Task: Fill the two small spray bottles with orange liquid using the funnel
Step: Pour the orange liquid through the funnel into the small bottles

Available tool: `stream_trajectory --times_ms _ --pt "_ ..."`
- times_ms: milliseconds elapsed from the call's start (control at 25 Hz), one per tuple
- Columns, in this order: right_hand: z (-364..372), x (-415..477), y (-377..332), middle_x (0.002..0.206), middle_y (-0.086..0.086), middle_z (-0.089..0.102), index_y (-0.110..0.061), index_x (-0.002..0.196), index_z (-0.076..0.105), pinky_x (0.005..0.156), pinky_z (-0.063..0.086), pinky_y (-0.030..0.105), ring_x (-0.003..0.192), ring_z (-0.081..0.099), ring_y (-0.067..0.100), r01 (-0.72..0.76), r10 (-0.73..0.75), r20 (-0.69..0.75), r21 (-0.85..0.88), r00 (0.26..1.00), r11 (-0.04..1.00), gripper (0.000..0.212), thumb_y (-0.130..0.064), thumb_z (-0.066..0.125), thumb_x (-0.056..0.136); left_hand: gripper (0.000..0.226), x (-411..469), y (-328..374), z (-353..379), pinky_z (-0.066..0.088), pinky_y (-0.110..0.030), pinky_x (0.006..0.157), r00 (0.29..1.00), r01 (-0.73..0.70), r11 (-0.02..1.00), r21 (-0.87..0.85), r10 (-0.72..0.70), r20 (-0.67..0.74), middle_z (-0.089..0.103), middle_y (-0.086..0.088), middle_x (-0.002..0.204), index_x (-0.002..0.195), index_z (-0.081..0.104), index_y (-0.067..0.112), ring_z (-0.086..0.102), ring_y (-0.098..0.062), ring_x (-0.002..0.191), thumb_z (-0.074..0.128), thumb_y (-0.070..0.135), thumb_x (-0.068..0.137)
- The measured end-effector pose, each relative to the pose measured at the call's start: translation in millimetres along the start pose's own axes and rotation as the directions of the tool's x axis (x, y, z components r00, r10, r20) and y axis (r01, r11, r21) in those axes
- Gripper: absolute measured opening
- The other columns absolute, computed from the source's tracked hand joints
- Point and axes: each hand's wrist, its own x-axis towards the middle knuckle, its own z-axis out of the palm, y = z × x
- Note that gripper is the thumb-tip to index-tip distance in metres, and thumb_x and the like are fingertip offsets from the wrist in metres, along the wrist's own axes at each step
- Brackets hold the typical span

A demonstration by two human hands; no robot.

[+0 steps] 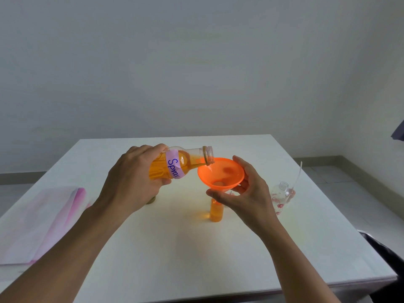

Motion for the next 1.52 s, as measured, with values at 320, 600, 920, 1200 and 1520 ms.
stream_trajectory --times_ms 320,600,920,1200,1520 --pt "0.7 0.7 0.6 0.127 -0.023 0.048 -0.036 0.147 0.041 0.074 0.05 0.006 0.1 0.058 -0.004 -0.009 0.009 0.003 -0.011 1.0 1.0 0.109 -0.056 0.087 0.05 0.069 -12.5 -3.8 16.7 0.059 -0.041 0.071 0.994 0.102 0.968 -0.23 -0.09 0.061 0.064 0.008 0.108 0.126 0.054 0.033 0.059 -0.02 0.095 0.086 0.047 0.066" --pt "0.2 -0.3 -3.8 0.125 -0.028 0.046 -0.037 0.147 0.04 0.072 0.049 0.003 0.098 0.056 -0.013 -0.01 0.01 -0.013 -0.006 1.0 1.0 0.11 -0.058 0.085 0.048 0.072 -24.3 -0.9 23.4 0.061 -0.038 0.074 0.988 0.151 0.936 -0.318 -0.151 0.025 0.065 0.006 0.11 0.129 0.054 0.032 0.062 -0.018 0.094 0.08 0.055 0.066" --pt "0.2 -1.0 -5.9 0.118 -0.042 0.04 -0.037 0.147 0.041 0.069 0.047 -0.002 0.098 0.048 -0.035 -0.022 0.022 -0.038 0.016 0.999 1.0 0.11 -0.058 0.085 0.049 0.065 -24.9 3.9 20.2 0.06 -0.032 0.07 0.985 0.161 0.926 -0.342 -0.171 0.0 0.067 0.006 0.104 0.124 0.058 0.029 0.064 -0.017 0.088 0.081 0.052 0.068" --pt "-9.8 -0.4 -13.9 0.127 -0.021 0.053 -0.033 0.148 0.044 0.073 0.05 0.001 0.097 0.054 -0.03 -0.024 0.028 -0.062 0.069 0.998 0.997 0.102 -0.037 0.095 0.06 0.068 -28.0 8.1 17.1 0.061 -0.037 0.072 0.987 0.151 0.928 -0.342 -0.162 -0.004 0.066 0.007 0.108 0.127 0.056 0.03 0.063 -0.017 0.091 0.079 0.055 0.068" --pt "-70.4 5.6 -30.3 0.128 -0.009 0.065 -0.03 0.147 0.048 0.097 0.058 0.033 0.108 0.068 0.002 -0.007 0.054 -0.259 0.18 0.964 0.984 0.107 -0.049 0.093 0.051 0.07 -23.5 37.8 14.5 0.061 -0.039 0.072 0.993 0.11 0.924 -0.366 -0.118 -0.002 0.066 0.006 0.109 0.128 0.056 0.03 0.063 -0.019 0.092 0.079 0.057 0.068"
